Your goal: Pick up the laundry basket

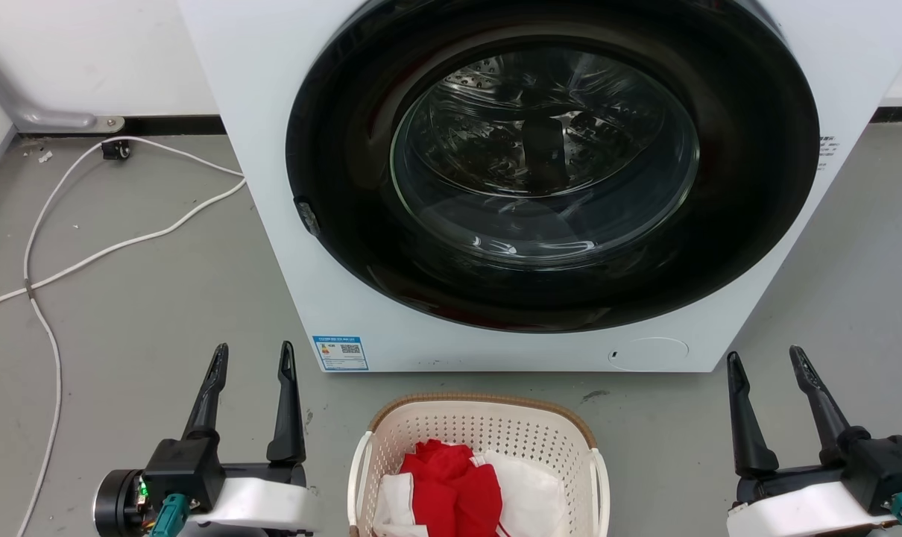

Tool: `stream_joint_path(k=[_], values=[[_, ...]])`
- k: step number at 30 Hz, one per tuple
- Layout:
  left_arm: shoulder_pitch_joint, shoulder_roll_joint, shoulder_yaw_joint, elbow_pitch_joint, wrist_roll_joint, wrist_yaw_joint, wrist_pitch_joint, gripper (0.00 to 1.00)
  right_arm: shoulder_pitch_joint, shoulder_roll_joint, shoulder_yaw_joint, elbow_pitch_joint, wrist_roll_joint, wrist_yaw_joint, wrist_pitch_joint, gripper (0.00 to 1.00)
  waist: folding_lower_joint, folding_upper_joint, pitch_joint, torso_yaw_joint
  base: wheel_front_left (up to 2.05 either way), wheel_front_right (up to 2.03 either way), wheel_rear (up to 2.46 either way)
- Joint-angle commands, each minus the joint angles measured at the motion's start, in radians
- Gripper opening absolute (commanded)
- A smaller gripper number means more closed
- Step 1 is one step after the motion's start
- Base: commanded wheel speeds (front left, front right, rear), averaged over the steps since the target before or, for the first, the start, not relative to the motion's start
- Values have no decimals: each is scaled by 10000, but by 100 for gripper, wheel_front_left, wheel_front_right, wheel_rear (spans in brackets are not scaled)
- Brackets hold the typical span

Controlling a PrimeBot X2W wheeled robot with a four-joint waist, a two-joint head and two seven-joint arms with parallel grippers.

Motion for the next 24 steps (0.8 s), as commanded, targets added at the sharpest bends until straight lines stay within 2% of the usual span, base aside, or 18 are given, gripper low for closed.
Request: stream_joint_path(k=[1, 24], values=[[93, 27, -17, 20, 55, 52, -28, 100, 90, -44, 3, 35, 62, -3, -21, 100, 0, 0, 0, 7, 0, 0, 0], [96, 25, 25, -148, 350, 263, -28, 100, 109, -43, 65, 63, 225, -3, -21, 100, 0, 0, 65, -5, 0, 0, 0]])
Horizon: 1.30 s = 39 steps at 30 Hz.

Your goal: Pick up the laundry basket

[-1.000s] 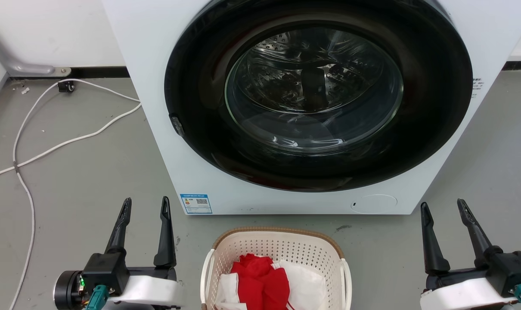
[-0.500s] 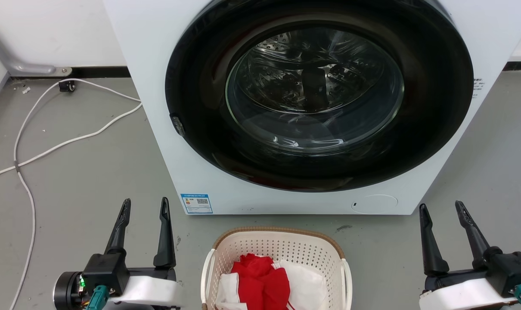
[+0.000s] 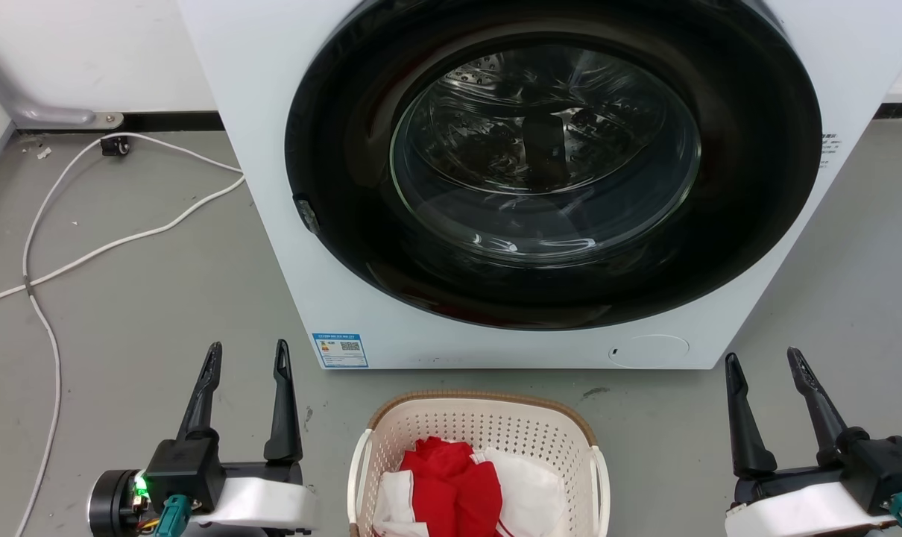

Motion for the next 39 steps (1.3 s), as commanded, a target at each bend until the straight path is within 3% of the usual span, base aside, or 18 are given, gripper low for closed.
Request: stream_joint_path(k=[1, 13, 19, 39], values=[[74, 23, -3, -36, 44, 22, -28, 100, 101, -41, 4, -15, 7, -3, -21, 100, 0, 0, 8, -1, 0, 0, 0], [-318, 23, 74, 139, 197, -49, -28, 100, -303, -41, 138, 110, -211, -3, -21, 100, 0, 0, 501, -41, 0, 0, 0], [-975, 22, 212, 974, 333, -253, -26, 100, -952, -40, 468, 560, -546, -6, -21, 100, 0, 0, 1243, -77, 0, 0, 0], [-4791, 269, 66, 5599, 611, -1066, -28, 100, -4324, -30, 1016, 4947, -1899, -6, -21, 100, 0, 0, 4529, -260, 0, 0, 0]])
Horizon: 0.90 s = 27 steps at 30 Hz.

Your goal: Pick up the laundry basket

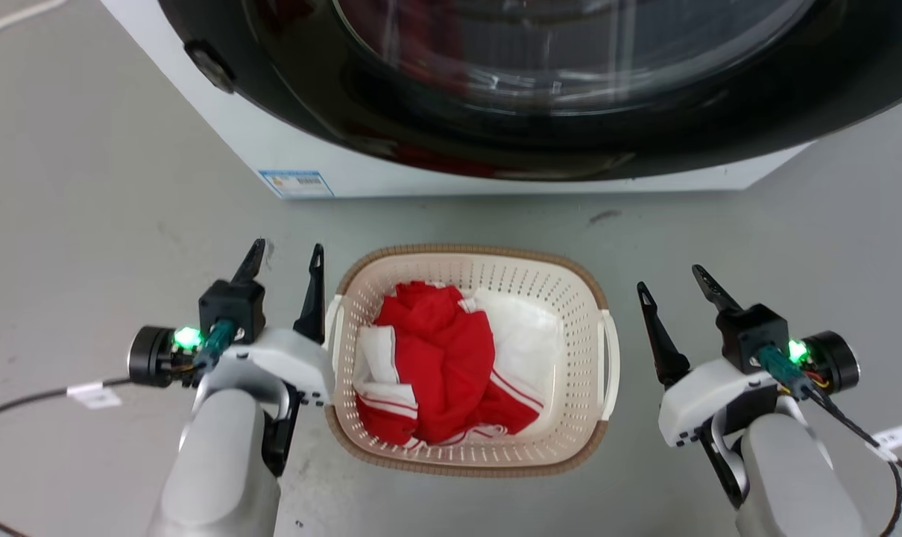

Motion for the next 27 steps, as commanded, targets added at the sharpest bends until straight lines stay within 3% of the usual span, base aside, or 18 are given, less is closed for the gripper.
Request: stream_joint_path(k=[1, 15, 27], values=[[-388, 75, -60, 335, 19, -65, -26, 100, -394, -17, 35, 395, -50, -10, -20, 100, -2, 1, 556, -67, 0, 0, 0], [-2656, 328, -568, 3863, 174, -231, -26, 100, -2334, -17, 421, 3823, -192, -10, -19, 100, -2, 1, 2029, -193, 0, 0, 0], [-3765, 308, -925, 5810, -1, -421, -26, 100, -3156, -17, 1194, 4960, 135, -10, -21, 100, -2, 1, 3064, -153, 0, 0, 0]])
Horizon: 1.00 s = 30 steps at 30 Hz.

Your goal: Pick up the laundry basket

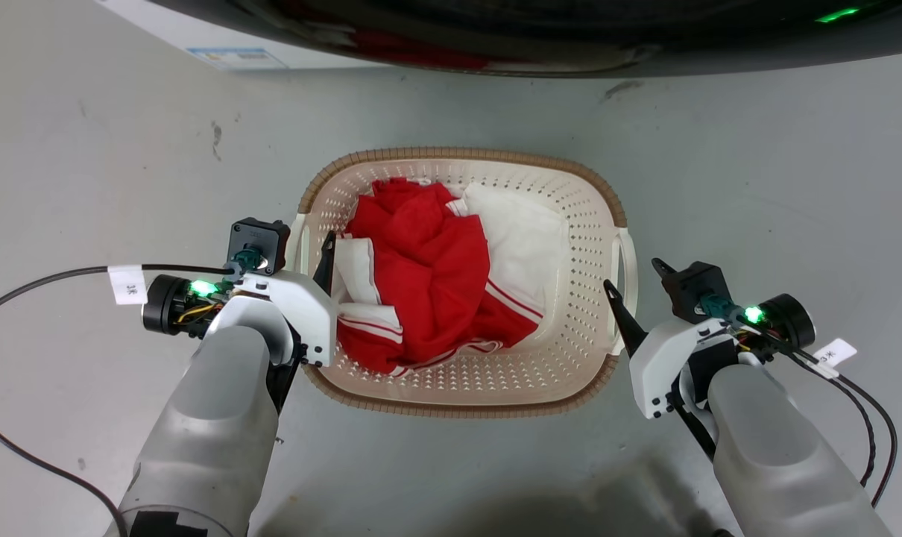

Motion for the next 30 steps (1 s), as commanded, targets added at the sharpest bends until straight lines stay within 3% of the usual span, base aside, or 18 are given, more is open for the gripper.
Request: stream_joint_path(k=[1, 26, 27, 28, 29, 30], values=[[-231, 6, -69, 229, -18, -18, -24, 100, -266, -19, 119, 165, 96, -10, -21, 100, -1, 0, 206, 39, 0, 0, 0], [-811, -119, -825, 1648, -255, -170, 28, 100, -955, -17, 1409, 1566, 1139, -10, -19, 100, -1, 0, 888, 89, 0, 0, 0], [-806, -130, -878, 1666, -242, -178, 66, 100, -972, -16, 1488, 1602, 1211, -10, -21, 92, -1, 0, 897, 88, 0, 0, 0], [-813, -139, -924, 1678, -222, -183, 103, 92, -998, -16, 1543, 1636, 1279, -10, -19, 32, -1, 0, 906, 86, 0, 0, 0], [-834, -146, -964, 1690, -234, -187, 108, 39, -1028, -16, 1599, 1671, 1340, -10, -19, 0, -1, 0, 918, 90, 0, 0, 0], [-837, -158, -1004, 1701, -258, -183, 130, 0, -1049, -16, 1666, 1726, 1403, -10, -19, 0, -1, 0, 926, 93, 0, 0, 0]])
